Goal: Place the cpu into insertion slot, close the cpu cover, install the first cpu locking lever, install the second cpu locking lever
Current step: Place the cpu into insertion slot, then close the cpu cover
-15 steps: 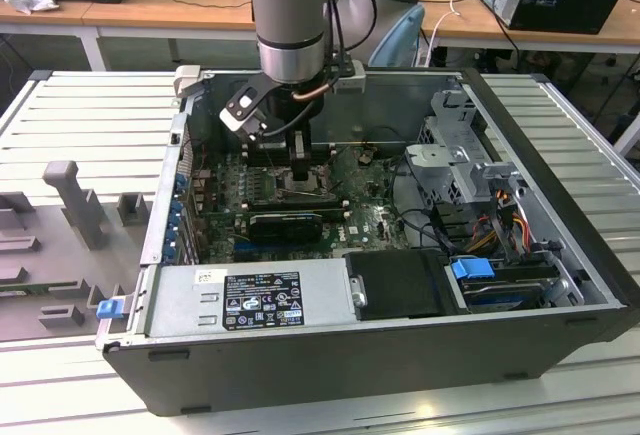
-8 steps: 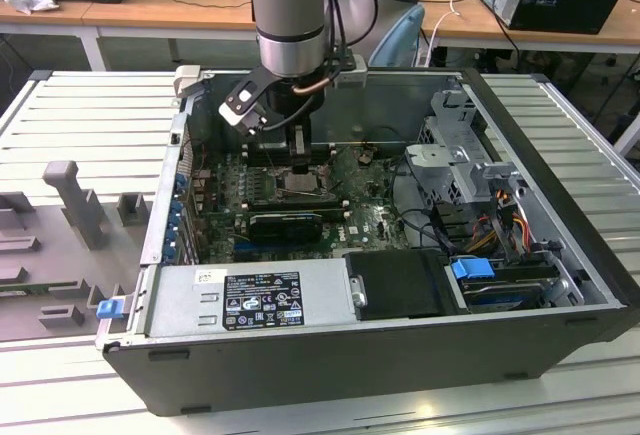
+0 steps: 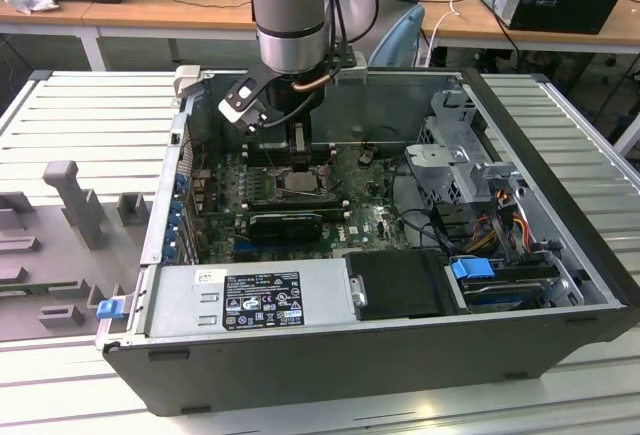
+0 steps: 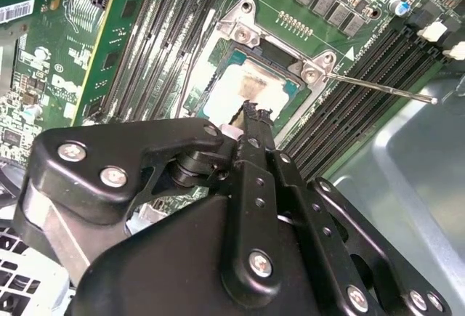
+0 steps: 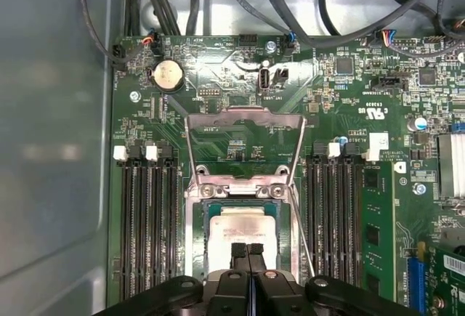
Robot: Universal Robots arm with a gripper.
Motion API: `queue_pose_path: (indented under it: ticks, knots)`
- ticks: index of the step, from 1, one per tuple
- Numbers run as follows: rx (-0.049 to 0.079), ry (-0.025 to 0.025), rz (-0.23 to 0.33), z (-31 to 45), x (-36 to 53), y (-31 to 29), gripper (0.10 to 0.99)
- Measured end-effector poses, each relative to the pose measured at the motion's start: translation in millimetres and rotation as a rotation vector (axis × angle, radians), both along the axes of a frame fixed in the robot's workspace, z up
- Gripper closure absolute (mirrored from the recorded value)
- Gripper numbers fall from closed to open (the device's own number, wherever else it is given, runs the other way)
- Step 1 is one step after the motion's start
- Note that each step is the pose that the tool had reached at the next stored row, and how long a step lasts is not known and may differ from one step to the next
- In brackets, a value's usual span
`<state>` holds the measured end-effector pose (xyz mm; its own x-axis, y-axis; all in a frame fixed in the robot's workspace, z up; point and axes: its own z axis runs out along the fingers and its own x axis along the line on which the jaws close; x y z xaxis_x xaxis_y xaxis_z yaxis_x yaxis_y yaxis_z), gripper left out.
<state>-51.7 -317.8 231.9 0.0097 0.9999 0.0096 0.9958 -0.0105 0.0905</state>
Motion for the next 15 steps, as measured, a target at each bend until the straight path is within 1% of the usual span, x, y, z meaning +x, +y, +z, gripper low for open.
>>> queue_pose_path:
  ticks: [8,10,13,15]
  knots:
    - [0.000,0.0001,0.000,7.8,0.3,0.0,0.980]
    - [0.000,0.0064,0.000,7.9,5.6,0.0,0.980]
    - [0.002,0.0078,0.000,8.4,7.1,-0.1,0.980]
    - [0.004,0.0083,0.000,11.9,7.1,-0.1,0.980]
